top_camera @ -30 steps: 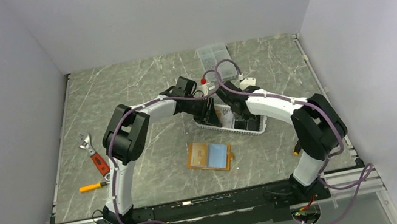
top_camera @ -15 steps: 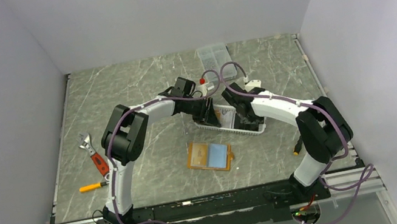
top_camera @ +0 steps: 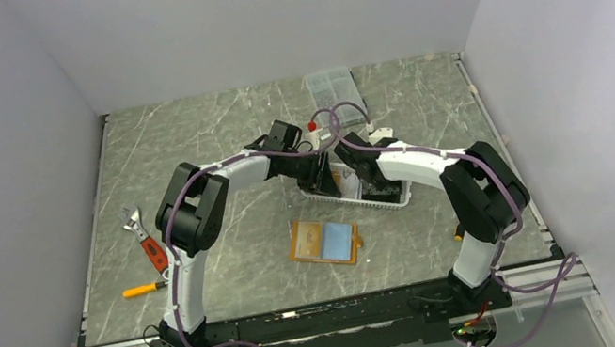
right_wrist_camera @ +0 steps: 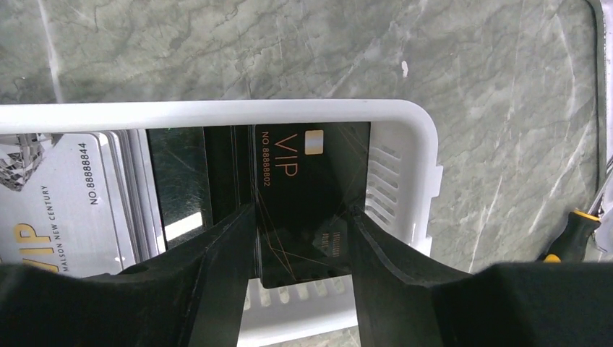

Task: Put the credit cards into the card holder
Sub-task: Pick up the credit card from the storage box.

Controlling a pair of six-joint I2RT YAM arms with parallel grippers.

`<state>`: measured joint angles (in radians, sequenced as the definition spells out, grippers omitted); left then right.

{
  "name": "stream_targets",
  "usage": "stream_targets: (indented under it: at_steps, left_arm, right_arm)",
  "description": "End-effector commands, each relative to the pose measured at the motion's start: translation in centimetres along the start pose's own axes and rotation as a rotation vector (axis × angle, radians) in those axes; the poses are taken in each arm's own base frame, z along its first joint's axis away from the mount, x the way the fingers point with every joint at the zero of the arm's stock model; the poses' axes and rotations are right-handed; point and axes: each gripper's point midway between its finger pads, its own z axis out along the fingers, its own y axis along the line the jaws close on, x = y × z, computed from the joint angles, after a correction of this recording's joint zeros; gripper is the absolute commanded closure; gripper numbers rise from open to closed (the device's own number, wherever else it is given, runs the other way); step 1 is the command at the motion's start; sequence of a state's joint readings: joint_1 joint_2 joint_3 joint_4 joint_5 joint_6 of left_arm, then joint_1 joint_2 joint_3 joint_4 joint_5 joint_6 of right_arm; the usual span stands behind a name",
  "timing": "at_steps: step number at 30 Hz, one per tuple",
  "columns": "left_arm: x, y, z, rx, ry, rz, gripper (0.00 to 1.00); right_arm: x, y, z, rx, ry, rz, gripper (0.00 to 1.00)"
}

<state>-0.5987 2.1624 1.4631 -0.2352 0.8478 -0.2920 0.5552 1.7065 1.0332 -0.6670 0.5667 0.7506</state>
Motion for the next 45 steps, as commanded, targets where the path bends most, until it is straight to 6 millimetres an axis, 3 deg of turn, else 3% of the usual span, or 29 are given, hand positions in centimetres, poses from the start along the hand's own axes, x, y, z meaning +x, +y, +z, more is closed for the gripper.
stream_targets:
  at_steps: [1,4,14,30,45]
  left_arm:
    - [-0.5,-0.6,-1.0,-0.006,-0.02,0.027,0.56]
    - [-0.4,-0.7,-1.1,-0.008,-0.022,0.029,0.56]
    - [0.0,0.0,-1.5,-0.022,-0.025,0.022,0.56]
    - [-0.2,0.1,-1.7,-0.025,-0.035,0.021,0.57]
    - [-0.5,-0.4,-1.9,-0.013,-0.041,0.024,0.57]
  right_arm:
    - [-0.1,0.0,0.3,0.018,-0.011,-0.01,0.52]
    - [0.3,-0.9,0.6,0.062,-0.005,-0.025,0.61]
    - [-0.6,-3.2,-0.6,0.101,-0.037,-0.018,0.76]
    - [-1.1,-5.2,-2.1,0.111,-0.054,0.006,0.79]
    - [-0.3,-5.9,-1.4,0.11,-0.028,0.018,0.88]
